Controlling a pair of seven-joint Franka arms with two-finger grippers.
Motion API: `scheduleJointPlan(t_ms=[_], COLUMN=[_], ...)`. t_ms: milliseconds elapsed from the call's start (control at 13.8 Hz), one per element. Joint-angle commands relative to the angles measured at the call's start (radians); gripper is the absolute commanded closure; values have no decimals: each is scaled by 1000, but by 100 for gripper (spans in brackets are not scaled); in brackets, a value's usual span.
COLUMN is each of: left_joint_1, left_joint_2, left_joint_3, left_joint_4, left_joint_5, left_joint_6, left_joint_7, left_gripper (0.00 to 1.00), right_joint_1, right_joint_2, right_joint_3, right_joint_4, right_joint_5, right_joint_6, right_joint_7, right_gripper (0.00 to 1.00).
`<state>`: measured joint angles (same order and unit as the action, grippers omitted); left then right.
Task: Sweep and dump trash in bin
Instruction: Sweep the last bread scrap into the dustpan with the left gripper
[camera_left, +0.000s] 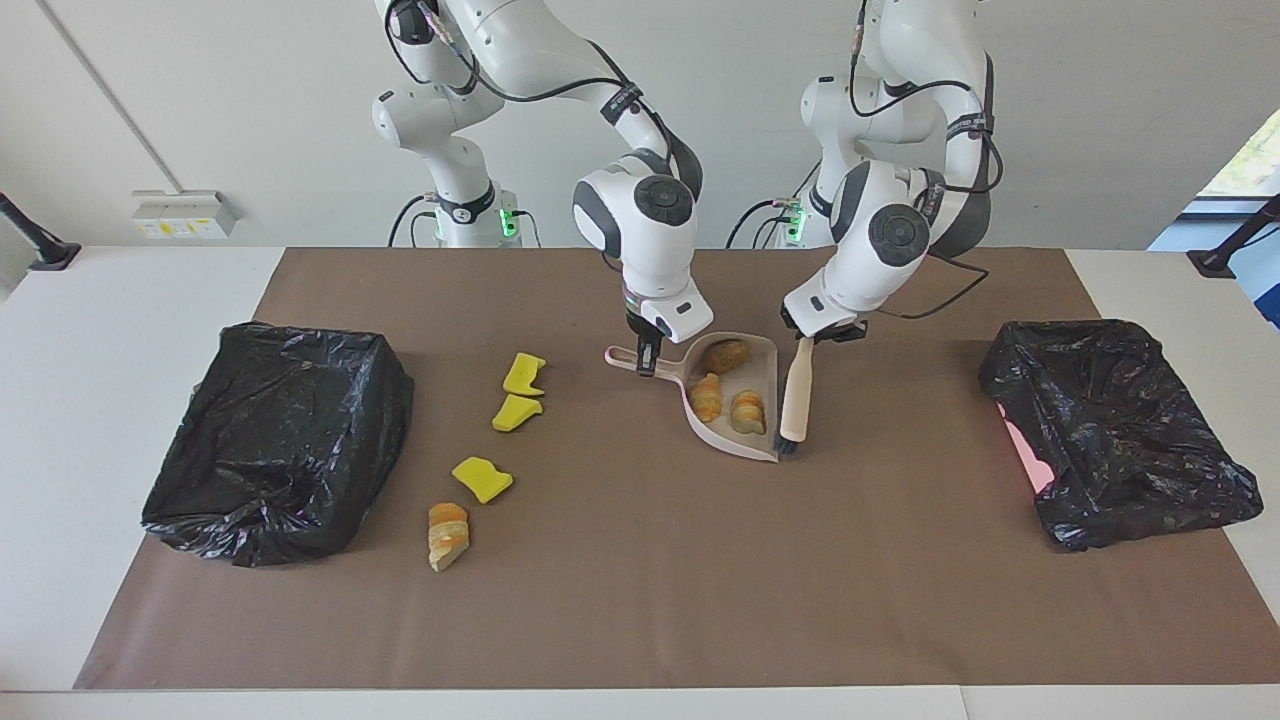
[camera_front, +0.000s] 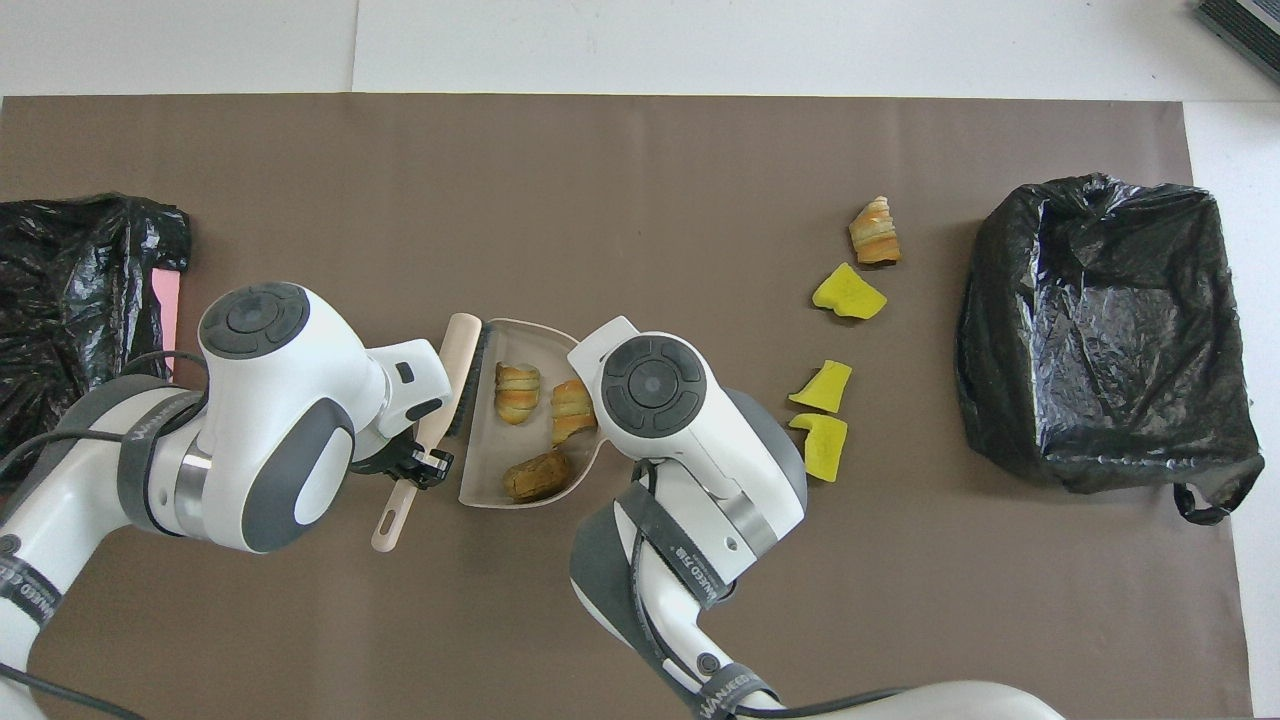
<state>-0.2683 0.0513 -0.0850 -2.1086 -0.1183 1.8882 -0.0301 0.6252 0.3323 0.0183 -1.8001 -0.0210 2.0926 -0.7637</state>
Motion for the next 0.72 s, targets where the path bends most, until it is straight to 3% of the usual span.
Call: scheduleJointPlan(t_ms=[0,435,652], left_joint_1=[6,-8,-34], left_joint_2=[-28,-63,-114], left_joint_3=[1,1,-4], left_joint_4=[-2,-63,-158], left_joint_5=[-9,-4,-4], left_joint_6=[-17,23,109], left_joint_7=[-195,-295,-344], left_gripper=[100,100,100], right_joint_1=[-2,-27,-117], right_joint_2=[5,-9,-109], right_joint_3=[3,3,3], right_joint_4=[-4,1,2], right_joint_5=[9,9,9], right_joint_6=[21,1,-115], right_joint_7=[9,-8,-93], right_gripper=[100,100,100])
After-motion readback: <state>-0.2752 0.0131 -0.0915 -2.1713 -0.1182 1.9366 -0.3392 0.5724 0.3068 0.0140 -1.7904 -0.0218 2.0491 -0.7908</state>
